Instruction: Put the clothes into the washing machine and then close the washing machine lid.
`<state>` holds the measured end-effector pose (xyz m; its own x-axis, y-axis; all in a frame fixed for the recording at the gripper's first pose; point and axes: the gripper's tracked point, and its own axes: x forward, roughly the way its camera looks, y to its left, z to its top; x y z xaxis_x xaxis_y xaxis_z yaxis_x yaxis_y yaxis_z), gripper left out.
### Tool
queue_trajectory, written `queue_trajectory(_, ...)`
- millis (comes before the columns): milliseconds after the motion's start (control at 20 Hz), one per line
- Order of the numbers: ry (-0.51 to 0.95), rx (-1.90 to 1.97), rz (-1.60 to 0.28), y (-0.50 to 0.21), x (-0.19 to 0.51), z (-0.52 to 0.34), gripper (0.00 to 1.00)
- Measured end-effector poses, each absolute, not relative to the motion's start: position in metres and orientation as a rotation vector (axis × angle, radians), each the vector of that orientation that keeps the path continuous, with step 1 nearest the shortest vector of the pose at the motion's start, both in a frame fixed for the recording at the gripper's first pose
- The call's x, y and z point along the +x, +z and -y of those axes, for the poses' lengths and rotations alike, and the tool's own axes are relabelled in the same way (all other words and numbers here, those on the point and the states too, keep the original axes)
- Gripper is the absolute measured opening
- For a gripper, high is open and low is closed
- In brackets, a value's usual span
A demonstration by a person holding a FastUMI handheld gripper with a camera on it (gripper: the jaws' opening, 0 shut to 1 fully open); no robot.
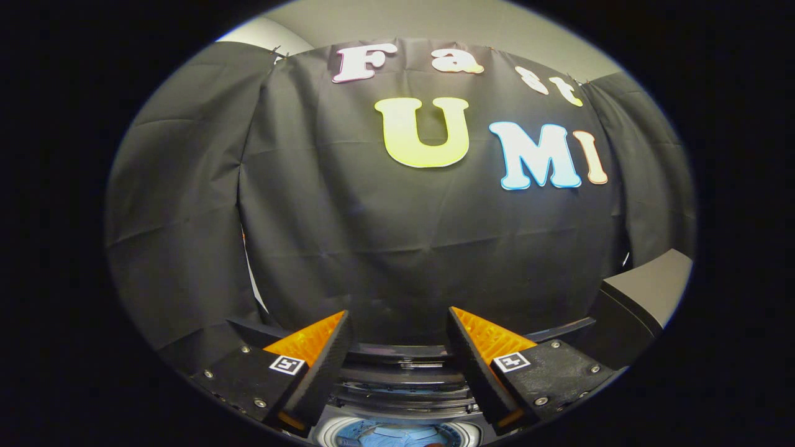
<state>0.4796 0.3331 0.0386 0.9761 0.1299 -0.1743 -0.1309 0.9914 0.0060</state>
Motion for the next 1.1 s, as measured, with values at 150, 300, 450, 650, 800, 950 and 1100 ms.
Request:
queue_trajectory(150, 0.143, -0.012, -0.214, 0.037, 0.47, -0.336, 0.94)
queue_trajectory(300, 0.143, -0.014, -0.229, 0.037, 0.462, -0.335, 0.94)
queue_trajectory(450, 0.152, -0.015, -0.243, 0.036, 0.453, -0.335, 0.94)
queue_trajectory(650, 0.163, -0.017, -0.259, 0.033, 0.441, -0.334, 0.94)
queue_trajectory(800, 0.181, -0.013, -0.285, 0.031, 0.432, -0.335, 0.93)
queue_trajectory(950, 0.197, -0.013, -0.295, 0.03, 0.416, -0.34, 0.92)
queue_trajectory(1100, 0.213, -0.019, -0.302, 0.026, 0.399, -0.341, 0.92)
